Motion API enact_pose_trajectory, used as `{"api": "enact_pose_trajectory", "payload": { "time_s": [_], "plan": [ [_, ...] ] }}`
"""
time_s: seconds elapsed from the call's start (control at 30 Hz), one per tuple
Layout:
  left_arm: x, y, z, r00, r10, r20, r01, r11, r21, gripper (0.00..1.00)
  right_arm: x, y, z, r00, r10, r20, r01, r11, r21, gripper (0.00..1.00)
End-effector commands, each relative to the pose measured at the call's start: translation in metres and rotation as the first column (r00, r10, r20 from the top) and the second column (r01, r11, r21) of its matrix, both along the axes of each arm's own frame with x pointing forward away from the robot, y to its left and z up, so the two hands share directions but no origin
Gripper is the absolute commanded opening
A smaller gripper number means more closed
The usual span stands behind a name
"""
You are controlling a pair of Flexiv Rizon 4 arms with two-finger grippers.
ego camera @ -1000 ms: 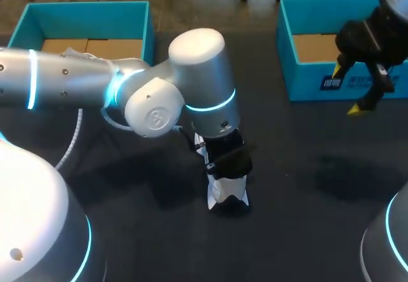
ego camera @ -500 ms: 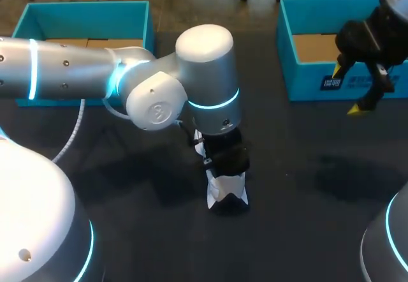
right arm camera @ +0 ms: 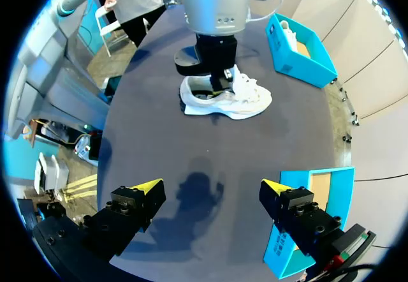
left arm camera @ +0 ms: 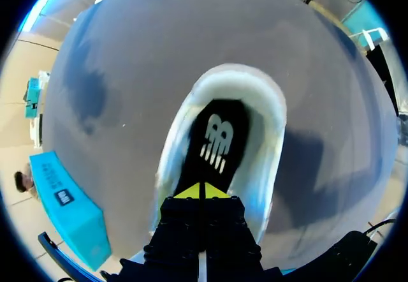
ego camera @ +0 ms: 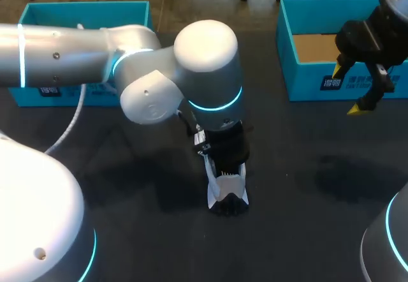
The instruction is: Take the shoe out of the shoebox, open the shoe tongue, remove and reinsert the insole, then place the shoe into the shoebox
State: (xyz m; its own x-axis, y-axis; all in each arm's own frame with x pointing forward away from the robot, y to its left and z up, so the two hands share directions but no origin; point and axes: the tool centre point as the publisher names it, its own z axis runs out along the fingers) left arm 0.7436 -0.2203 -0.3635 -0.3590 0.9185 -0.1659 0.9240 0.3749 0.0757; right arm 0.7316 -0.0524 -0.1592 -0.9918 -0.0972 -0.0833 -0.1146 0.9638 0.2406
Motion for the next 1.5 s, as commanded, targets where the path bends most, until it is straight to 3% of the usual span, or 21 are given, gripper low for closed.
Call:
{"api": "enact_pose_trajectory", "payload": {
  "time_s": [0.03, 0.27, 0.33, 0.4, 0.53, 0.57, 0.6, 0.67, 0.7, 1.5],
  "plan": [
    [0.004, -0.002, 0.011, 0.999, 0.014, 0.052, -0.015, 1.0, 0.018, 0.0, 0.001, 0.001, 0.0, 1.0, 0.0, -0.002, 0.0, 1.0, -0.003, 1.0],
    [0.013, -0.002, 0.015, 0.995, -0.002, 0.1, -0.005, 0.998, 0.066, 0.0, 0.001, 0.001, 0.0, 1.0, 0.0, -0.002, 0.0, 1.0, -0.003, 1.0],
    [0.013, -0.001, 0.015, 0.995, -0.009, 0.103, 0.002, 0.998, 0.07, 0.24, 0.001, 0.001, 0.0, 1.0, 0.0, -0.002, 0.0, 1.0, -0.003, 1.0],
    [0.012, 0.0, 0.013, 0.994, -0.029, 0.103, 0.02, 0.996, 0.081, 0.24, 0.001, 0.001, 0.0, 1.0, 0.0, -0.002, 0.0, 1.0, -0.003, 1.0],
    [0.009, 0.003, 0.012, 0.989, -0.075, 0.127, 0.06, 0.992, 0.114, 0.49, 0.001, 0.001, 0.0, 1.0, 0.0, -0.002, 0.0, 1.0, -0.003, 1.0],
    [0.009, 0.003, 0.013, 0.987, -0.087, 0.134, 0.071, 0.99, 0.121, 0.58, 0.001, 0.001, 0.0, 1.0, 0.0, -0.002, 0.0, 1.0, -0.003, 1.0],
    [0.008, 0.004, 0.013, 0.983, -0.105, 0.149, 0.084, 0.987, 0.138, 0.77, 0.001, 0.001, 0.0, 1.0, 0.0, -0.002, 0.0, 1.0, -0.003, 1.0],
    [0.009, 0.005, 0.012, 0.982, -0.116, 0.15, 0.093, 0.984, 0.151, 0.96, 0.001, 0.001, 0.0, 1.0, 0.0, -0.002, 0.0, 1.0, -0.003, 1.0],
    [0.009, 0.005, 0.011, 0.982, -0.115, 0.149, 0.092, 0.984, 0.153, 1.0, 0.001, 0.001, 0.0, 1.0, 0.0, -0.002, 0.0, 1.0, -0.003, 1.0],
    [0.011, 0.005, 0.026, 0.972, -0.152, 0.18, 0.126, 0.981, 0.147, 1.0, 0.001, 0.001, 0.0, 1.0, 0.0, -0.002, 0.0, 1.0, -0.003, 1.0]
  ]
}}
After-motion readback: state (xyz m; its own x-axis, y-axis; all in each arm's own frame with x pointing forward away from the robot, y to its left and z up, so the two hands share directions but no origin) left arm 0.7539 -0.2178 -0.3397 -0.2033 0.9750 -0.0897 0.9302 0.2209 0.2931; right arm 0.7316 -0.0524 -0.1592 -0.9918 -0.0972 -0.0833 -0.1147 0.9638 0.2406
